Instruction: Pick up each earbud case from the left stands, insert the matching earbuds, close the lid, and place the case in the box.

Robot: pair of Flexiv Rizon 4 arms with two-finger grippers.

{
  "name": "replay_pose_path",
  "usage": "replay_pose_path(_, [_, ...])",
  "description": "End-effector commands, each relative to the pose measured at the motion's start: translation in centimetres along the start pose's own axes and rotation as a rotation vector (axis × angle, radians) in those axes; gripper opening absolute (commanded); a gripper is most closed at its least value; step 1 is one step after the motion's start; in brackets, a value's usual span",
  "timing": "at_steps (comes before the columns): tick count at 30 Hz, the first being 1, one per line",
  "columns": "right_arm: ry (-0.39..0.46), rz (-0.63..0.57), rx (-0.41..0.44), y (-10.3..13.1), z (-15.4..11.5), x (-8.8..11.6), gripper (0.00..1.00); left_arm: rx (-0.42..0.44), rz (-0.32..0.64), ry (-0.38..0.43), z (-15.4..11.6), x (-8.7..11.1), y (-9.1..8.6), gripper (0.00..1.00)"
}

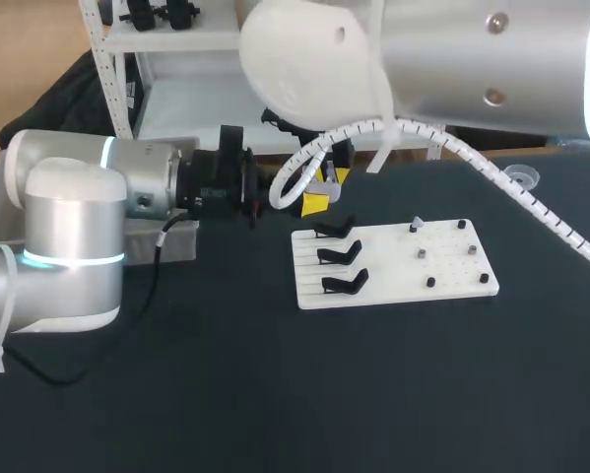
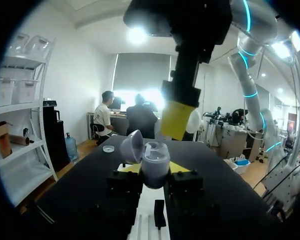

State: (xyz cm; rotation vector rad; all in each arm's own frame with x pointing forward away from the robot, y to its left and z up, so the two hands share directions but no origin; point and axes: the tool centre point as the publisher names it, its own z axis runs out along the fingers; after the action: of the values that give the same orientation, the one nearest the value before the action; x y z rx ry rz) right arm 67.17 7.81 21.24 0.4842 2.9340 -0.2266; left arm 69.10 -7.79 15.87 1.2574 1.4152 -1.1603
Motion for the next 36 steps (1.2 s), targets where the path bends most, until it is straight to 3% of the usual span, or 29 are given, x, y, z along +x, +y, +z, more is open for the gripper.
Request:
replay_pose_path(1, [0.002,0.003,-0.001,0.15,0.1,-0.21,0.0,0.001,0.001,-0.002,-0.02,0.04,0.05,0.0])
replay_pose_path(9, [0.008,0.028,-0.005,0.4,-0.04,-0.49,0.0,0.001,0.001,-0.002,-0.02,0.04,0.05,0.0])
replay_pose_path(20, [0.008,0.21,-0.005,0.24,-0.75,0.0,0.0,0.001,0.001,-0.002,-0.02,0.04,0.05,0.0])
replay_pose_path(36, [0.024,0.196,-0.022,0.73,-0.22,-0.8,0.0,0.001,0.001,-0.002,-0.02,0.04,0.05,0.0])
